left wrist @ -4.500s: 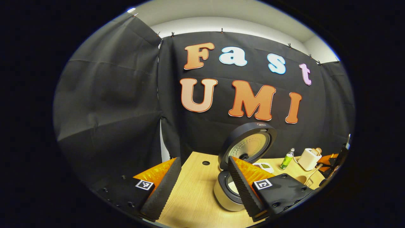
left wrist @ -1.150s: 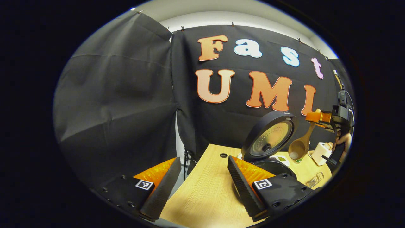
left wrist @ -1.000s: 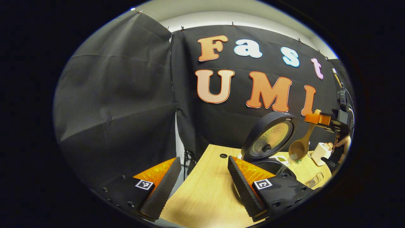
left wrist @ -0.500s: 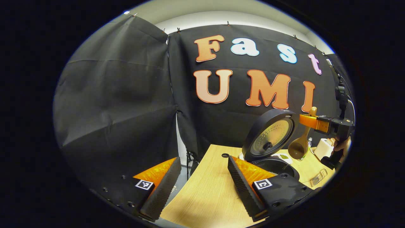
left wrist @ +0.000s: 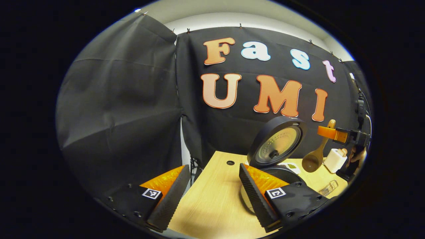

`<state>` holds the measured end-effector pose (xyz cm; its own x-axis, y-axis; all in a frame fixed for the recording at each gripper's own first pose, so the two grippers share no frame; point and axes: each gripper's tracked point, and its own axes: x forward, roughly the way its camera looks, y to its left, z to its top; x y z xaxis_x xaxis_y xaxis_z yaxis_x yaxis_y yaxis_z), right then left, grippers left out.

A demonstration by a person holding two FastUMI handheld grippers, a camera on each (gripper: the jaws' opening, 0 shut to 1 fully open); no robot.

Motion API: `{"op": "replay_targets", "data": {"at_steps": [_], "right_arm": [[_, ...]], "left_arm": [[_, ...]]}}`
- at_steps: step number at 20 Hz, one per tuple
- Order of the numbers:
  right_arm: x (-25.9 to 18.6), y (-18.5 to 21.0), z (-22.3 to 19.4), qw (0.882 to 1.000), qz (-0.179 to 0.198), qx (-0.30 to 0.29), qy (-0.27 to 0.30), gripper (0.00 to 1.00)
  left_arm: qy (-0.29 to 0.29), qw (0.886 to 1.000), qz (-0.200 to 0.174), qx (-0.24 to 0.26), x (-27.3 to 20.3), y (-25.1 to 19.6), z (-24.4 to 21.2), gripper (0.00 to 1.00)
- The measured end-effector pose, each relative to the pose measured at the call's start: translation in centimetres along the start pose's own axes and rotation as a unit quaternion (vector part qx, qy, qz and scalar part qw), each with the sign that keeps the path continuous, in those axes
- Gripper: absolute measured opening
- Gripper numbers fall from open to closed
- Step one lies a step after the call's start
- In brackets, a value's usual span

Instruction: Close the left gripper, press the button to open the rice cooker; take a wooden spoon from the chopstick holder with the right hand, scoop a spoonful of rice and pour it into the rice cooker, then put the wooden spoon back into the chopstick holder.

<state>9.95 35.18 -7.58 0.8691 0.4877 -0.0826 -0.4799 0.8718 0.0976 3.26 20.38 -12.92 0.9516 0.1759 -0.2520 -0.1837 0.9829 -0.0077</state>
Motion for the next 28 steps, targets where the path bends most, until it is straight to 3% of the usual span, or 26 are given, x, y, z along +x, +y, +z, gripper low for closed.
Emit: {"op": "replay_targets", "data": {"at_steps": [7,16,21,28], "right_arm": [[-5.5,-11.0,1.1,0.995,-0.09,0.044,-0.021,0.05],[-12.9,-25.6,-1.6,0.971,-0.219,0.089,-0.025,0.05],[-14.3,-28.9,-5.3,0.962,-0.242,0.124,-0.013,0.05],[-13.0,-32.5,-12.8,0.949,-0.26,0.174,0.03,0.05]], "left_arm": [[0.001,1.0,-0.025,0.016,0.3,-2.8,0.0,0.99],[-0.007,0.999,-0.039,0.021,0.2,-6.2,0.6,0.97],[-0.008,0.999,-0.032,0.036,0.1,-7.4,0.8,0.97],[-0.005,0.999,-0.016,0.043,-1.0,-7.7,0.8,0.99]]}}
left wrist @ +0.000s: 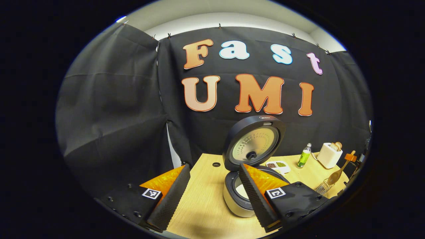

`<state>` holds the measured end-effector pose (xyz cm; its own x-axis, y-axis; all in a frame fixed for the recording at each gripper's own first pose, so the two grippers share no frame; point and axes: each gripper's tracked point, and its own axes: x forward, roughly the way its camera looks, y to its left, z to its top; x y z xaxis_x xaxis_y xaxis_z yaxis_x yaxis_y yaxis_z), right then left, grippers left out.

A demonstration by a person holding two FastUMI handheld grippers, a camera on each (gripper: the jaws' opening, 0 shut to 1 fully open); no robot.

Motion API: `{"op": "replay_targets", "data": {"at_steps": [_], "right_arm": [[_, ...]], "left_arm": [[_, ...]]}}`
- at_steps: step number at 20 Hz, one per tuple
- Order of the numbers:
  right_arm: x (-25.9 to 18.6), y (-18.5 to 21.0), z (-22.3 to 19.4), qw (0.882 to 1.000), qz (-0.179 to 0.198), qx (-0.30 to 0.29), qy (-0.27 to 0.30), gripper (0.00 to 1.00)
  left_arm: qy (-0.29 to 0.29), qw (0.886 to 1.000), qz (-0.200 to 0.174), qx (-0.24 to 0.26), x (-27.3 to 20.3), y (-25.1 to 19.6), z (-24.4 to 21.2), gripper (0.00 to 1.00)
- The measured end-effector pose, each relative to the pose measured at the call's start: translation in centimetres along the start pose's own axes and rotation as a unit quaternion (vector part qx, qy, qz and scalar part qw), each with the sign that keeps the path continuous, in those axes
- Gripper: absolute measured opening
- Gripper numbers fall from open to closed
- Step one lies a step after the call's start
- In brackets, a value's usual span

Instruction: Close the left gripper, press the button to open the rice cooker; take a wooden spoon from the chopstick holder with the right hand, scoop a spoonful of rice and pour it into the rice cooker, then put the wooden spoon back into the chopstick holder.

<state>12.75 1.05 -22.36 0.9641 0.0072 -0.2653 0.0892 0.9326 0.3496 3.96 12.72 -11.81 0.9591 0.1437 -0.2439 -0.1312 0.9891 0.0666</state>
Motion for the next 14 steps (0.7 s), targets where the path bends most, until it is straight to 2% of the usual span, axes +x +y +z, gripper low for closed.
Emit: {"op": "replay_targets", "data": {"at_steps": [6,7,9,10,11,14], "right_arm": [[2.1,-1.2,-4.4,0.999,0.005,0.025,0.045,0.06],[2.4,-1.5,-4.9,0.998,0.004,0.028,0.049,0.05],[2.3,-1.8,-5.6,0.998,0.008,0.03,0.058,0.07],[2.2,-1.8,-5.4,0.998,0.01,0.032,0.056,0.09],[2.5,-2.1,-5.4,0.998,0.007,0.026,0.057,0.1],[2.1,-2.9,-4.9,0.998,0.001,0.003,0.059,0.18]], "left_arm": [[0.009,1.0,0.029,0.004,-1.0,1.6,-0.3,0.97],[0.012,1.0,0.026,0.003,-1.1,1.3,-0.4,0.99],[0.012,0.999,0.031,0.004,-1.4,1.4,-0.3,0.97],[0.011,0.999,0.034,0.004,-1.4,1.6,-0.2,1.0],[0.01,0.999,0.036,0.004,-1.5,1.6,-0.1,0.97],[0.01,0.999,0.04,0.007,-1.4,1.3,-0.2,0.99]]}}
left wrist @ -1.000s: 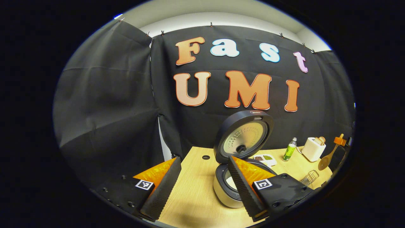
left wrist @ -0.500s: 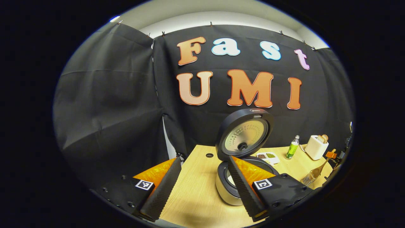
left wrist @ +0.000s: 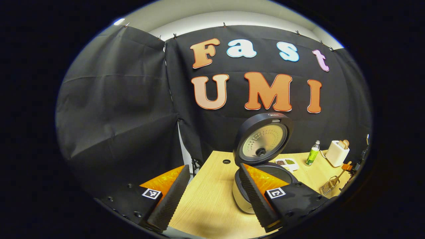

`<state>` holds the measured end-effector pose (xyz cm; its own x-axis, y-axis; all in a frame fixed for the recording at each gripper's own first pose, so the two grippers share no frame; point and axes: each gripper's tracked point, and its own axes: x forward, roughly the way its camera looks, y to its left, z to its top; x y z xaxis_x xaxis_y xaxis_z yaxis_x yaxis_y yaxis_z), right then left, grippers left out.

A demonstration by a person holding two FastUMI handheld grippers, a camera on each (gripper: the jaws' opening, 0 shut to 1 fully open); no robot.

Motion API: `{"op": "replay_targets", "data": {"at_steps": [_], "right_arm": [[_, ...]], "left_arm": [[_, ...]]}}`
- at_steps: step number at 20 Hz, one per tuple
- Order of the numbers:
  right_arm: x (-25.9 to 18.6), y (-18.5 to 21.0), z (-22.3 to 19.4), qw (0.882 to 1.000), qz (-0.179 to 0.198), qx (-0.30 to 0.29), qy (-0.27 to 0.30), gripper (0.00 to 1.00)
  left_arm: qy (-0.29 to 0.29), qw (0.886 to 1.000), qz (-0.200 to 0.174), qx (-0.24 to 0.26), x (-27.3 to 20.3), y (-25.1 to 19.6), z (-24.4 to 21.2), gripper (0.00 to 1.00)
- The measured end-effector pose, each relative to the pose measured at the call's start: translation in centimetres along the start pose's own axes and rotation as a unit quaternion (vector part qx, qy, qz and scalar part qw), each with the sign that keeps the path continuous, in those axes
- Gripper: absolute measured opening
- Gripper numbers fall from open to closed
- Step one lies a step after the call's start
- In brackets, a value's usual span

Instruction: Close the left gripper, press the button to open the rice cooker; take a wooden spoon from the chopstick holder with the right hand, scoop a spoonful of rice and pour it into the rice cooker, then put the wooden spoon back into the chopstick holder.

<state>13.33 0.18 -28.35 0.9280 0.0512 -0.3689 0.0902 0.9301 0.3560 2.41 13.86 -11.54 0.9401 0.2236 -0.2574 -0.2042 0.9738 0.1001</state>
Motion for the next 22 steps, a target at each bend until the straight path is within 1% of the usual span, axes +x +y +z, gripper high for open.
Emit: {"op": "replay_targets", "data": {"at_steps": [1,2,3,6,7,8,11,12,14,16,18,19,20,22], "right_arm": [[-0.2,-0.4,0.2,1.0,-0.008,-0.012,-0.001,0.2],[-0.4,-1.2,0.8,0.999,-0.02,-0.026,-0.003,0.25],[-0.7,-1.5,1.5,0.999,-0.026,-0.038,-0.006,0.3],[-2.0,-3.2,3.6,0.992,-0.069,-0.102,-0.008,0.83],[-2.6,-3.5,4.6,0.989,-0.079,-0.122,-0.016,0.9],[-3.1,-3.6,5.9,0.987,-0.085,-0.136,-0.022,0.95],[-5.0,-2.3,8.9,0.987,-0.071,-0.143,-0.034,0.95],[-5.5,-1.9,9.9,0.987,-0.067,-0.142,-0.038,0.95],[-6.6,-0.9,12.1,0.988,-0.053,-0.139,-0.049,0.95],[-7.7,-0.3,14.2,0.986,-0.042,-0.147,-0.063,0.95],[-8.5,-0.2,16.1,0.982,-0.04,-0.165,-0.078,0.95],[-8.8,-0.1,16.9,0.981,-0.038,-0.174,-0.082,0.95],[-9.1,-0.2,17.4,0.979,-0.035,-0.181,-0.085,0.95],[-9.7,0.0,18.2,0.978,-0.029,-0.188,-0.091,0.95]], "left_arm": [[0.001,1.0,-0.001,0.001,0.1,-0.2,0.0,0.98],[0.001,1.0,-0.002,0.001,0.0,-0.4,-0.1,0.97],[0.002,1.0,-0.002,0.002,0.0,-0.5,-0.1,0.99],[0.0,1.0,0.002,0.004,0.2,-1.1,0.0,0.97],[-0.001,1.0,0.003,0.004,0.4,-1.3,0.0,0.97],[-0.001,1.0,0.004,0.004,0.5,-1.6,0.2,0.97],[-0.007,1.0,0.0,0.006,1.0,-3.2,1.2,0.97],[-0.012,1.0,-0.003,0.009,1.2,-3.9,1.9,0.99],[-0.025,1.0,-0.011,0.011,1.8,-5.8,3.6,1.0],[-0.039,0.999,-0.025,0.006,2.7,-8.2,5.8,1.0],[-0.054,0.998,-0.041,-0.002,3.6,-10.7,8.1,1.0],[-0.062,0.997,-0.045,-0.007,4.3,-11.9,9.6,1.0],[-0.069,0.996,-0.049,-0.011,5.0,-12.9,11.1,0.96],[-0.08,0.995,-0.062,-0.022,6.4,-15.1,13.6,0.96]]}}
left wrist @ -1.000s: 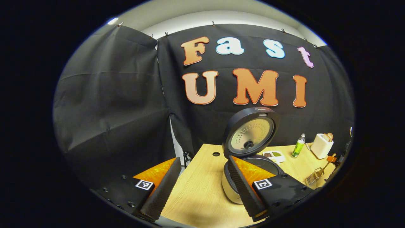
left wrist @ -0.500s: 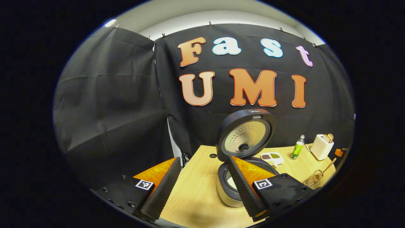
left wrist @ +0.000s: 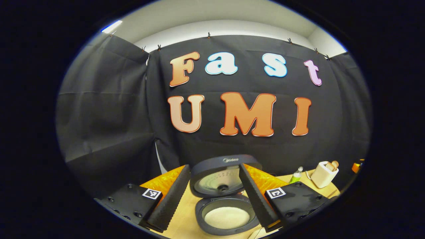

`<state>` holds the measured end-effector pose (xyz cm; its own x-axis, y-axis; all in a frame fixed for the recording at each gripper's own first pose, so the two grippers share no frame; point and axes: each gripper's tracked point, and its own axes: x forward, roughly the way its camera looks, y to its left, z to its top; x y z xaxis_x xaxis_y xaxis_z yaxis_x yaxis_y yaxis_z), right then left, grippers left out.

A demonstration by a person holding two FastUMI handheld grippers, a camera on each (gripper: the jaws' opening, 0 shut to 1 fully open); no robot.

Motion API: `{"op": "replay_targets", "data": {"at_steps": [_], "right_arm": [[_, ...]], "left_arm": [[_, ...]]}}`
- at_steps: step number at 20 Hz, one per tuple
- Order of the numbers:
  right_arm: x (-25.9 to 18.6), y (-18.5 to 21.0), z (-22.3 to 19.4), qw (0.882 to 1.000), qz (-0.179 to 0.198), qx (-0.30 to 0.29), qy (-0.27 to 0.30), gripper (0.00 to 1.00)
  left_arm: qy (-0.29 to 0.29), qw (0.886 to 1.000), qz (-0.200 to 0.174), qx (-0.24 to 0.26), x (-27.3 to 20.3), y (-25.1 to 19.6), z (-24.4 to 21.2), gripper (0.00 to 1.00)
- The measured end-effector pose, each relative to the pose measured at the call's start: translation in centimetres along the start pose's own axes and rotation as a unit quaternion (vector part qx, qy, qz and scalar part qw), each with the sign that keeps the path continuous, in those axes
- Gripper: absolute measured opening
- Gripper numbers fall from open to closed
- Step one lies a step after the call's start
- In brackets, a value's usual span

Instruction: Close the left gripper, press the button to open the rice cooker; take a wooden spoon from the chopstick holder with the right hand, scoop a spoonful of rice and pour it into the rice cooker, then put the wooden spoon back into the chopstick holder.

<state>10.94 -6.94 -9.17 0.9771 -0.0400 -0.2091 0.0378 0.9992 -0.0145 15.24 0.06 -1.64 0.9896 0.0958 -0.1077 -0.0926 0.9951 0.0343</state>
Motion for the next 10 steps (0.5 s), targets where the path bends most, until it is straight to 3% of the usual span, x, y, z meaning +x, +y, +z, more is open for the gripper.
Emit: {"op": "replay_targets", "data": {"at_steps": [4,8,10], "right_arm": [[-0.7,0.0,0.4,1.0,0.008,0.001,0.003,0.95],[-1.3,0.6,1.1,1.0,0.023,0.008,0.0,0.95],[-1.7,0.7,1.2,0.999,0.03,0.017,0.002,0.95]], "left_arm": [[-0.011,1.0,-0.011,-0.008,5.3,-2.5,2.8,0.99],[0.0,1.0,0.003,0.026,10.4,-3.0,2.9,0.96],[0.016,0.999,0.002,0.032,12.5,-3.5,1.9,1.0]]}}
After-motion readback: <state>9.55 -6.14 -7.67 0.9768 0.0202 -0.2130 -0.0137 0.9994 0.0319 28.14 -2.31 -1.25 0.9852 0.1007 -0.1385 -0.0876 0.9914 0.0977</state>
